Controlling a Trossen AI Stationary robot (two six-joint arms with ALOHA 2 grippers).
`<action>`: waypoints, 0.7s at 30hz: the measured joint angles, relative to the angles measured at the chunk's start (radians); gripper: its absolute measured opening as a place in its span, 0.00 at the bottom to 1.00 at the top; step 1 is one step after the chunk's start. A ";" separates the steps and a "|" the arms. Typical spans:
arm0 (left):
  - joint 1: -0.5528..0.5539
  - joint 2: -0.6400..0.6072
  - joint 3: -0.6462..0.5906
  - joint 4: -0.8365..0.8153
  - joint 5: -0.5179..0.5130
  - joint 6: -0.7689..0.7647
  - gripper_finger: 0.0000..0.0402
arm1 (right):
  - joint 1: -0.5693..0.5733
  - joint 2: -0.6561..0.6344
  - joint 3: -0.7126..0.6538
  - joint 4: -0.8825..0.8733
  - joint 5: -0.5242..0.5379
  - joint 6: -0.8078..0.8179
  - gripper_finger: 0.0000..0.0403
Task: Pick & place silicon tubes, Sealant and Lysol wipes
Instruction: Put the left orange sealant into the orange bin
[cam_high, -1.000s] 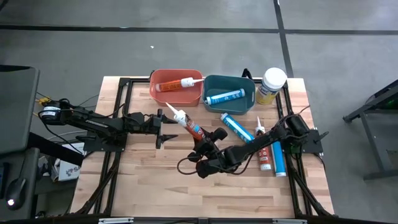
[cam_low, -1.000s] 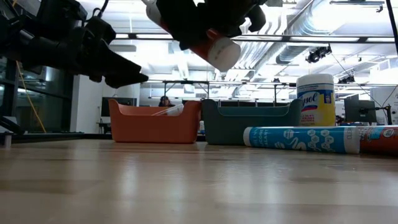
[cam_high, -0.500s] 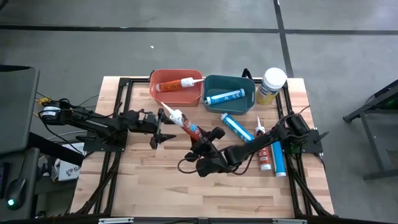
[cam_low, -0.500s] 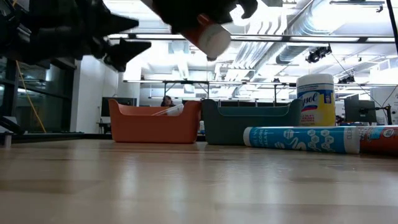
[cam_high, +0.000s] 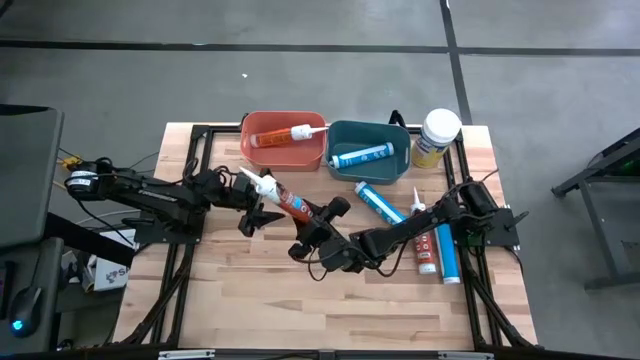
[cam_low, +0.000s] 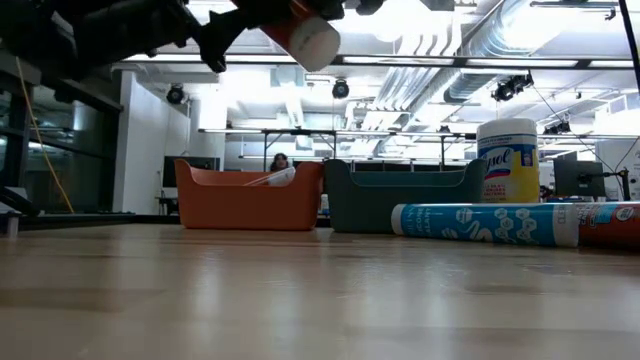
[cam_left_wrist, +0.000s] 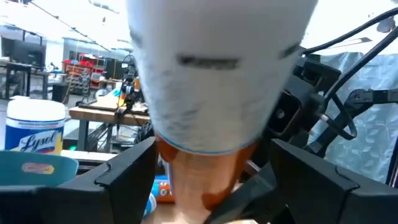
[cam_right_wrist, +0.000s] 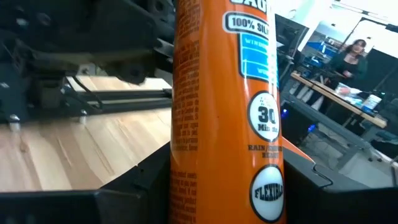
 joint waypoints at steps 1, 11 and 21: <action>0.000 0.001 0.005 -0.001 0.005 -0.001 0.74 | -0.002 0.000 0.000 0.010 -0.010 -0.004 0.49; 0.000 0.002 0.066 -0.001 0.024 -0.014 0.74 | -0.039 0.000 0.000 0.179 -0.106 -0.102 0.49; 0.000 0.002 0.110 0.001 0.008 -0.014 0.74 | -0.088 0.000 0.000 0.258 -0.250 -0.093 0.49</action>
